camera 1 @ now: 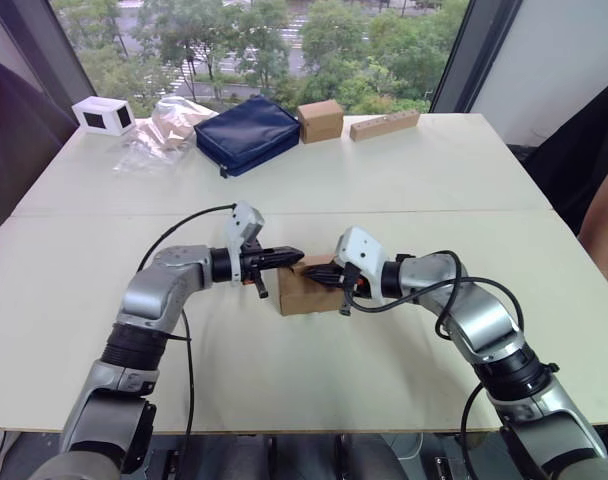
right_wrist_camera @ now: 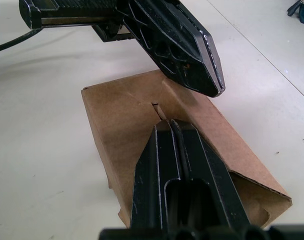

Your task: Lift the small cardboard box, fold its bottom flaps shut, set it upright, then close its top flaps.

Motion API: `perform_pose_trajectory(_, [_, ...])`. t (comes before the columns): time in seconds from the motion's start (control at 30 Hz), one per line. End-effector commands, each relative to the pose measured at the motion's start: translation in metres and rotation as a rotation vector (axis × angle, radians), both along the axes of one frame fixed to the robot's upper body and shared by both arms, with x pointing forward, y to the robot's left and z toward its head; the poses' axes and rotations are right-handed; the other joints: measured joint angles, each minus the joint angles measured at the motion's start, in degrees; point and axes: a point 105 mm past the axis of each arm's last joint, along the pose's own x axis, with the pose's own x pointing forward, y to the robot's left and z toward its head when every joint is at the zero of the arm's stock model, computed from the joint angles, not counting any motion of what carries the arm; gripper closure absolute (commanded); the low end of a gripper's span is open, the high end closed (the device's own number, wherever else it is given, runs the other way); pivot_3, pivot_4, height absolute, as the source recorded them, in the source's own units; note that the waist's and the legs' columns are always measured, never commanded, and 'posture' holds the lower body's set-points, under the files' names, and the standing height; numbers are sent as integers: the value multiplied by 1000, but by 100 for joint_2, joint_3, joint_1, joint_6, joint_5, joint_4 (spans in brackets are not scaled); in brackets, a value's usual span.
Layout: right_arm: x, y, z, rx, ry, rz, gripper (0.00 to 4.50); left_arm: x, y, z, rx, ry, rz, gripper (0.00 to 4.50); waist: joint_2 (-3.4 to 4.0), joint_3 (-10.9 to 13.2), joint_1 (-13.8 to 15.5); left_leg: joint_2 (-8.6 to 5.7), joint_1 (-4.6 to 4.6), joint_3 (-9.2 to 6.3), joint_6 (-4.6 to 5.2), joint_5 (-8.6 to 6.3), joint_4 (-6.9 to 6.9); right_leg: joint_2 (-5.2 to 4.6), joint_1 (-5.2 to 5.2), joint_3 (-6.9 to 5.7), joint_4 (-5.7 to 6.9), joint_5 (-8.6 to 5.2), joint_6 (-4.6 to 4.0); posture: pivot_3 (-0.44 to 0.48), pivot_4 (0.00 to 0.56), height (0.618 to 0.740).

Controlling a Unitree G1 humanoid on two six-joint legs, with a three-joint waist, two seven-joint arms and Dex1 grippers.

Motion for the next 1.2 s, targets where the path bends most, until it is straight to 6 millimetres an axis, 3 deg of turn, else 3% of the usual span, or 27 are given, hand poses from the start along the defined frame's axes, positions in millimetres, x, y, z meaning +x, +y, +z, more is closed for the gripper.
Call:
perform_pose_trajectory(0.03, [-5, 1, 13, 34, -13, 26, 4500, -2, 0, 4, 40, -69, -22, 4428, 0, 0, 2, 0, 0, 0, 0, 0, 0, 0, 0, 0, 0, 0, 0, 0, 150, 740])
perform_pose_trajectory(0.43, [-16, -8, 35, 98, -5, 56, 4500, -2, 0, -2, 108, -130, -32, 4428, 0, 0, 7, -1, -1, 0, 1, 0, 0, -1, 1, 0, -1, 0, 0, 0, 150, 740])
perform_pose_trajectory(0.77, [-5, -25, 36, 96, -19, -17, 4500, -4, -2, -2, 219, -263, -65, 4428, 0, 0, 5, 0, 0, 0, 1, 0, 0, 0, 1, 0, -1, 0, 0, 0, 150, 740])
perform_pose_trajectory(1.03, [6, -26, 40, 105, -56, -41, 4500, -1, 2, 32, 55, -248, -6, 4428, 0, 0, -1, 0, -1, 0, 1, 0, 0, 0, 0, 0, 0, 0, 0, 0, 150, 740])
perform_pose_trajectory(1.2, [10, -24, 37, 108, -60, -49, 4500, -11, 3, 34, 71, -252, -15, 4428, 0, 0, -1, 1, -1, 0, 1, 0, 0, 0, 0, 0, 0, 0, 0, 0, 150, 740])
